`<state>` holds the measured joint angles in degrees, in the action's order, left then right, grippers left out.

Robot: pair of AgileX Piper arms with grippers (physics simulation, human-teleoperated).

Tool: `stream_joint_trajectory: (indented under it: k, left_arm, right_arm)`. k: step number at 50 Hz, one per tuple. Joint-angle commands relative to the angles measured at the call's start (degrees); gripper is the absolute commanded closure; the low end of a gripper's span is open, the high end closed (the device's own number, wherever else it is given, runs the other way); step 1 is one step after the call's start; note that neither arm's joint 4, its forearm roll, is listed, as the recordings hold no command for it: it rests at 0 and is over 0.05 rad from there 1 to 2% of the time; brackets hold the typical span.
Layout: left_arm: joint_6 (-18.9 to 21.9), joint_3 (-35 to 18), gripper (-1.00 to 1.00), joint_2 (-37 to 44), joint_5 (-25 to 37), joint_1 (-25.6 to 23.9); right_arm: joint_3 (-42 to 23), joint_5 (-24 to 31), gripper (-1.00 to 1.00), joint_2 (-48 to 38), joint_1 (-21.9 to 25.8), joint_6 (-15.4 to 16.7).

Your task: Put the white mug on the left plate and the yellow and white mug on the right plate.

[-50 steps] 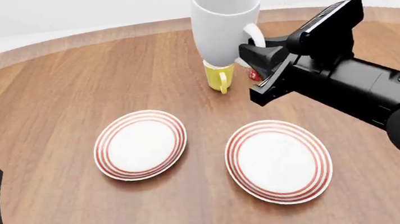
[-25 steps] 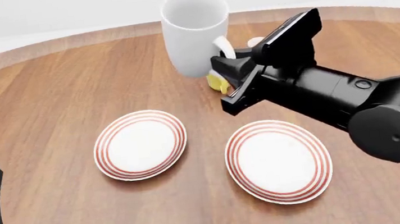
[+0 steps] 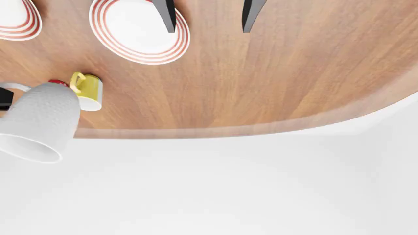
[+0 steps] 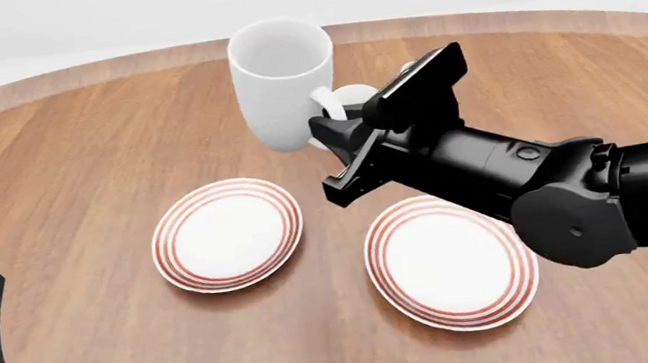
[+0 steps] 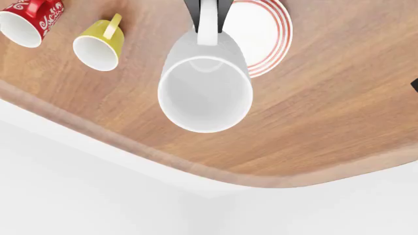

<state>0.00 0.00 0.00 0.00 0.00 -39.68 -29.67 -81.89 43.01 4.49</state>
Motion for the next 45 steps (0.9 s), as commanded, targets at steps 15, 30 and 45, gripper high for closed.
stream_joint_trajectory:
  k: [15,30,45]
  left_arm:
    - [0.0,0.0,-1.0,0.0,0.0,0.0]
    - [0.0,0.0,-1.0,0.0,0.0,0.0]
    - [0.0,0.0,-1.0,0.0,0.0,0.0]
  right_arm:
    - [-2.5,-1.4,1.0,-4.4,2.6,-1.2]
    - [-2.9,-3.0,1.0,-7.3,3.3,-2.7]
    - [-3.2,-3.8,1.0,-9.3,4.3,-3.6]
